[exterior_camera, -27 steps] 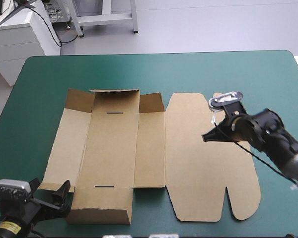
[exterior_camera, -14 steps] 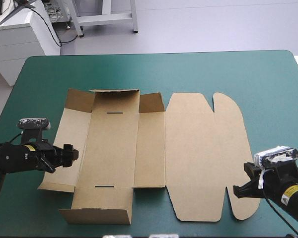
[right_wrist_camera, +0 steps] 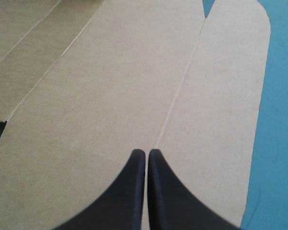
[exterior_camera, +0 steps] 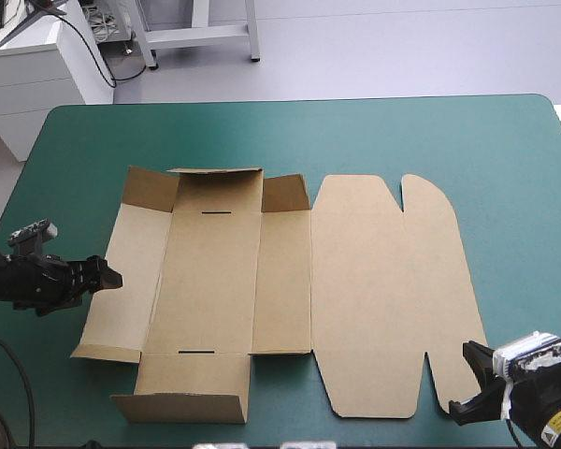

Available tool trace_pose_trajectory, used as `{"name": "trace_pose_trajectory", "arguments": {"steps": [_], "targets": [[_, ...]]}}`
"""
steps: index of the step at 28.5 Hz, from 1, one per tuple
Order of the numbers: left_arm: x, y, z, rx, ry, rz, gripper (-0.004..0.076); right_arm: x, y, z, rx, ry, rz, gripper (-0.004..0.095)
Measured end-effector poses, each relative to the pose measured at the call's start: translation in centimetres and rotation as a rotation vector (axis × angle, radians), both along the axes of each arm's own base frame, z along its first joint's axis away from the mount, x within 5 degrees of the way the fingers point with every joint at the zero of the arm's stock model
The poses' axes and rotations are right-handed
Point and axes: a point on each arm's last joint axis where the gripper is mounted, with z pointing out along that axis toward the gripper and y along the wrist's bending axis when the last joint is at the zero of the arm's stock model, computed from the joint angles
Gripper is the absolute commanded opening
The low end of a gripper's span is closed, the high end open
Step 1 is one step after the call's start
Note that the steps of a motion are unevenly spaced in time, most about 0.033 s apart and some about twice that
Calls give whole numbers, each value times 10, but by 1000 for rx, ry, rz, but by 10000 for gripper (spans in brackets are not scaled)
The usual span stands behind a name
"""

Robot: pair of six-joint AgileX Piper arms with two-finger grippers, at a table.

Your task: Fold the box

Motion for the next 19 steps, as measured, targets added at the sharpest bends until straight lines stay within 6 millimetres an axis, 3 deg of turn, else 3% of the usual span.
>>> {"name": "trace_pose_trajectory", "arguments": {"steps": [11, 19], "targets": [[8, 9, -34, -28, 166, -95, 599, -10, -3, -4, -6, -93, 27, 0], [15, -22, -38, -49, 206, -251, 599, -10, -3, -4, -1, -94, 28, 0]]}}
